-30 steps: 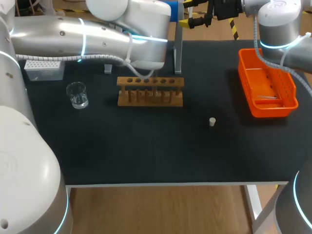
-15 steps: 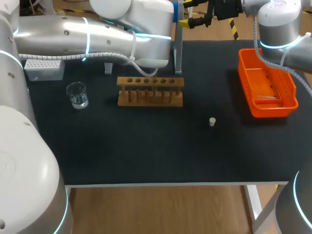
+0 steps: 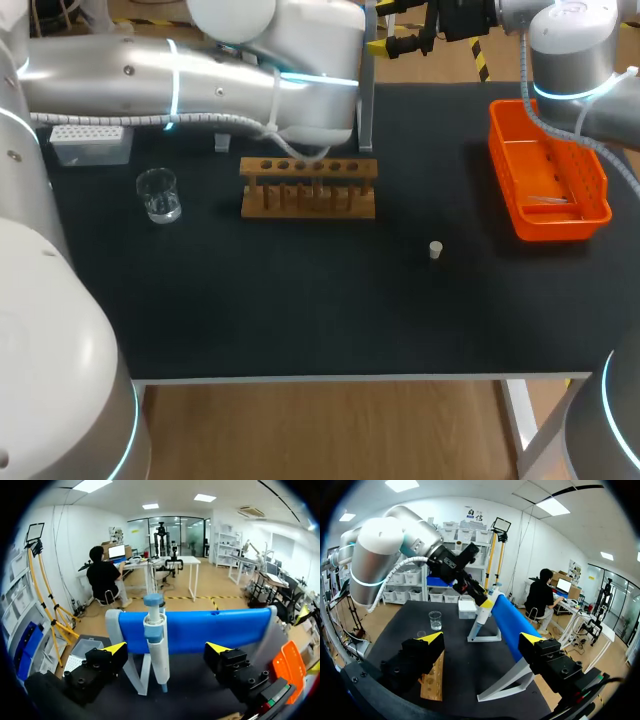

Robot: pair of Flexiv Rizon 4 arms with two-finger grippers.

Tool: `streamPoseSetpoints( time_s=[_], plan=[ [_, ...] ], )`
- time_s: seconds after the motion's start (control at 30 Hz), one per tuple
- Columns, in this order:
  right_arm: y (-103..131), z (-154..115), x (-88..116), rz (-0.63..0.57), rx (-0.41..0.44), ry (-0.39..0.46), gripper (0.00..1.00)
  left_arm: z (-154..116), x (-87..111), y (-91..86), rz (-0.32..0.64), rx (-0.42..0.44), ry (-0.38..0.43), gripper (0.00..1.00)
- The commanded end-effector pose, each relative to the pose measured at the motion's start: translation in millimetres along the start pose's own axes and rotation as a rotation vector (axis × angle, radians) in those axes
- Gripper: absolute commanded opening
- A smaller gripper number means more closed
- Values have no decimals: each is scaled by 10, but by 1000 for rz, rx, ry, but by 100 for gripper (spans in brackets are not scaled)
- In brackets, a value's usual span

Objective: Invert the test tube, pick up the pipette, mount the tip to pipette, aspirate from beaker and dispense into the tube, eject the tip, return the pipette, and cap with the stopper.

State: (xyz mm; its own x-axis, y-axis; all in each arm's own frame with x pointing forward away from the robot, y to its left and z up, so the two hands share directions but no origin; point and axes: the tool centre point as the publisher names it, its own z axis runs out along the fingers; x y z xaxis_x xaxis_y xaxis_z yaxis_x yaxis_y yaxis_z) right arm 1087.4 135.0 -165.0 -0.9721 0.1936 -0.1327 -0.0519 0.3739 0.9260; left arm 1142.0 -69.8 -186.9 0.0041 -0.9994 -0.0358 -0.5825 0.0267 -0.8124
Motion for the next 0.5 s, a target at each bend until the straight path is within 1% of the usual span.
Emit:
streamPoseSetpoints(
  time_s=[0.03,0.1,0.17,0.2,0.33,0.5],
  plan=[
    [1,-7,-10,0,3,4,100,-230,-164,49,25,67,124,100],
    [1,-7,-10,0,3,4,100,-316,-196,47,29,107,180,100],
    [1,-7,-10,0,3,4,100,-391,-227,45,74,152,253,100],
    [1,-7,-10,0,3,4,100,-426,-242,44,81,164,283,100],
    [1,-7,-10,0,3,4,100,-529,-281,44,152,188,407,100],
    [1,-7,-10,0,3,4,100,-654,-280,46,234,228,564,100]
  ],
)
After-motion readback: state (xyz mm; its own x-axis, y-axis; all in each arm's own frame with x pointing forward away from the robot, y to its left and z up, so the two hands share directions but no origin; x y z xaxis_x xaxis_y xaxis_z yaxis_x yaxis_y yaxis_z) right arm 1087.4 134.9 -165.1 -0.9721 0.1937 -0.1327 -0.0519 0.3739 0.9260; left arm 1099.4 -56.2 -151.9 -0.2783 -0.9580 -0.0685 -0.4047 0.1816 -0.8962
